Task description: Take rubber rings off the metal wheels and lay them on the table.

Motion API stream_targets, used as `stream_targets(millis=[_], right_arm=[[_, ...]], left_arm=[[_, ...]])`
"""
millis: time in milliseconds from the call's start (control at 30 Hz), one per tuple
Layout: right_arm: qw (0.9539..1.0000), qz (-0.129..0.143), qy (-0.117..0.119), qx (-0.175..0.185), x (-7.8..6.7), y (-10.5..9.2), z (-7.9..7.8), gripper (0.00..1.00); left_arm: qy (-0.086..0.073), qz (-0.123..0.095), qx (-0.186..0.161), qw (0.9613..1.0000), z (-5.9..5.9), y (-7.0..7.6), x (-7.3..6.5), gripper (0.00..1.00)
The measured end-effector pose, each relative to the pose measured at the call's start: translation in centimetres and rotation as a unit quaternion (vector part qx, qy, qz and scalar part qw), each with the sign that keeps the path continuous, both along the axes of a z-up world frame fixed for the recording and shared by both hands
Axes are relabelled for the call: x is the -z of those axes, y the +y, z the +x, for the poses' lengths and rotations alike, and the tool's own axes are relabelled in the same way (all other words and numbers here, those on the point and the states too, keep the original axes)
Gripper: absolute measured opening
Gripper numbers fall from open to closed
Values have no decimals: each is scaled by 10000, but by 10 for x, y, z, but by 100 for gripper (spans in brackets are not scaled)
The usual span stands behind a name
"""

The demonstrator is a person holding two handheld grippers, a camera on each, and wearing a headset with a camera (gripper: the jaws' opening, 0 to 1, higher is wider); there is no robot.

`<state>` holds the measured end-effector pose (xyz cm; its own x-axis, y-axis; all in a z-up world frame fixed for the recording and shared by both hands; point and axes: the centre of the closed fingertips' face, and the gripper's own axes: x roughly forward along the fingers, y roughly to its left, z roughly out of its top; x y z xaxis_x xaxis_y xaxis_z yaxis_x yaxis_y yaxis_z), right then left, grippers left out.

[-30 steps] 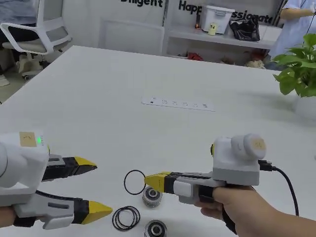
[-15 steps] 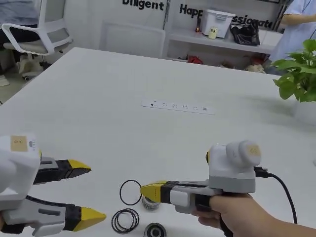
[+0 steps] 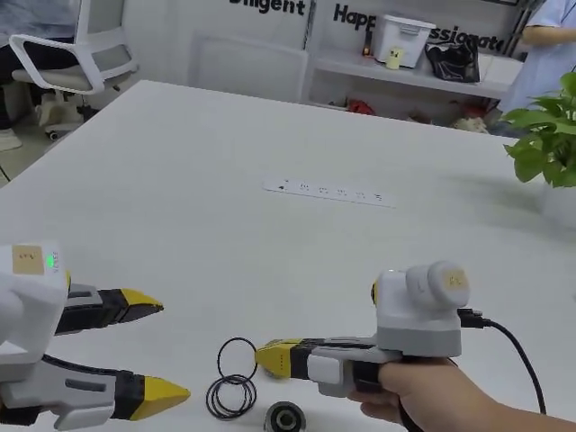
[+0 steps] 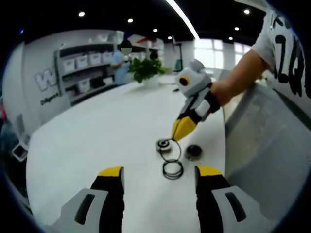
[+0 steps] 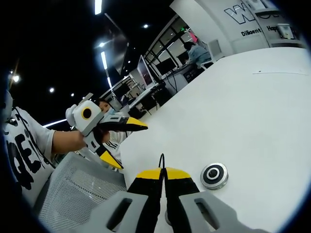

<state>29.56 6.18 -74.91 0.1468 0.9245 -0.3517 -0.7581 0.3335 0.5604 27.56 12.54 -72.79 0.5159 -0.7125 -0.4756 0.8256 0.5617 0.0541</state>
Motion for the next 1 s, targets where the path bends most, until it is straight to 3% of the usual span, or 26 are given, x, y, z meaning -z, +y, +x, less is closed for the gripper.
stream_targets(millis=[1000], right_arm=[[9983,-258,523,88,32,-4,0,0]], left_arm=[[149,-73,-115,9998,-2,7,11,60]])
